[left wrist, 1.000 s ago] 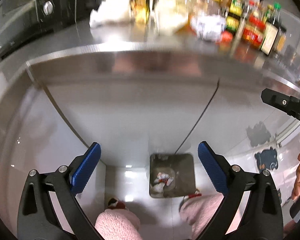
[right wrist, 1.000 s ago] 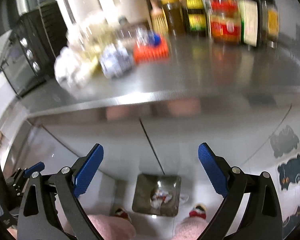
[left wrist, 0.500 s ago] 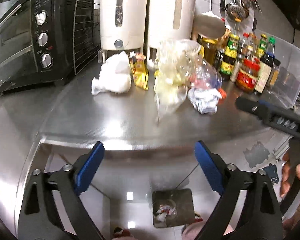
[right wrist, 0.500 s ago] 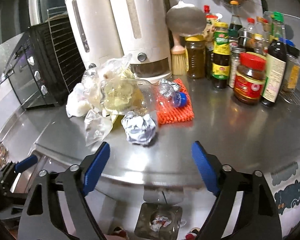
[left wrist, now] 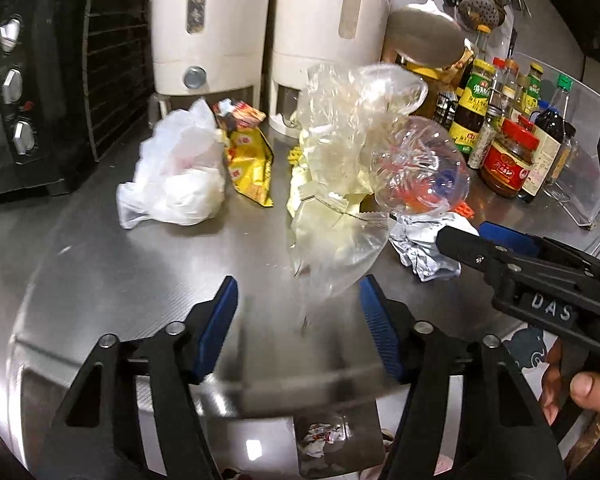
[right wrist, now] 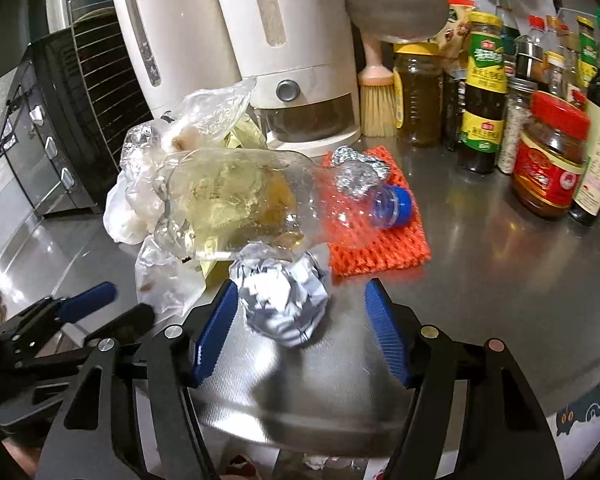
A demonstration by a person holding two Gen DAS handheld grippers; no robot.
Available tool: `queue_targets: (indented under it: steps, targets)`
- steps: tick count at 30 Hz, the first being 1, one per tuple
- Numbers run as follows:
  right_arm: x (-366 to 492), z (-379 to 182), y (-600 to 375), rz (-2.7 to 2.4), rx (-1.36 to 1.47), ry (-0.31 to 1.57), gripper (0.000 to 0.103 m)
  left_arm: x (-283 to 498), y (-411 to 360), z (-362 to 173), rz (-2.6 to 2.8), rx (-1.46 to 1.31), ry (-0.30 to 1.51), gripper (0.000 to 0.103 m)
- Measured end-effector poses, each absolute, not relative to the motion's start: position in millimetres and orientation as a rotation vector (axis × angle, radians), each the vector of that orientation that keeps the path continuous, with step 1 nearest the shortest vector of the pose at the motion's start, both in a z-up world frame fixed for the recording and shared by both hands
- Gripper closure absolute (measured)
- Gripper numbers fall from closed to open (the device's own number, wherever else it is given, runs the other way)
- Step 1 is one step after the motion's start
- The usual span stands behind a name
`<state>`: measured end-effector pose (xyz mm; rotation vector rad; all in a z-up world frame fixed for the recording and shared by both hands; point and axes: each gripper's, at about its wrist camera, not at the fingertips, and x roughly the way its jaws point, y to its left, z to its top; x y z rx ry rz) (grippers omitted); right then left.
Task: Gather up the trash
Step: 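Raise both tools back to the counter and grasp the foil ball with the right tool, then grasp the clear plastic bag with the left tool while the right tool holds the foil ball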
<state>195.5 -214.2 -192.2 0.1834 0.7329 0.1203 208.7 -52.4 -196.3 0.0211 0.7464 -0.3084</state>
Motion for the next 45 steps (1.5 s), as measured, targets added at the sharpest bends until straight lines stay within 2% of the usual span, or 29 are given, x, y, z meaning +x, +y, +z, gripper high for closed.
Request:
queue_targets:
  steps: [2,4,8,9,13,28,45]
  targets:
    - [201,-194,-213,0.126,0.182,0.739,0.039,216,-57,-200,-0.324,0.024,0.760,0.052]
    - [205,-196,-212,0.136,0.183,0.744,0.047,221,-61,-203,-0.340,0.028,0.772,0.063]
    - [208,-195,-210,0.163,0.192,0.743,0.061,227,-65,-207,-0.355,0.034,0.781,0.073]
    - [208,-194,-209,0.168,0.194,0.744,0.063,228,-65,-207,-0.359,0.032,0.785,0.083]
    - [201,-190,-209,0.177,0.205,0.731,0.069,226,-66,-206,-0.365,0.030,0.776,0.092]
    - [146,-172,-213,0.198,0.219,0.727,0.069,170,-55,-191,-0.330,0.053,0.773,0.093]
    - [95,-196,-217,0.189,0.254,0.775,0.069,112,-59,-201,-0.330,0.060,0.812,0.093]
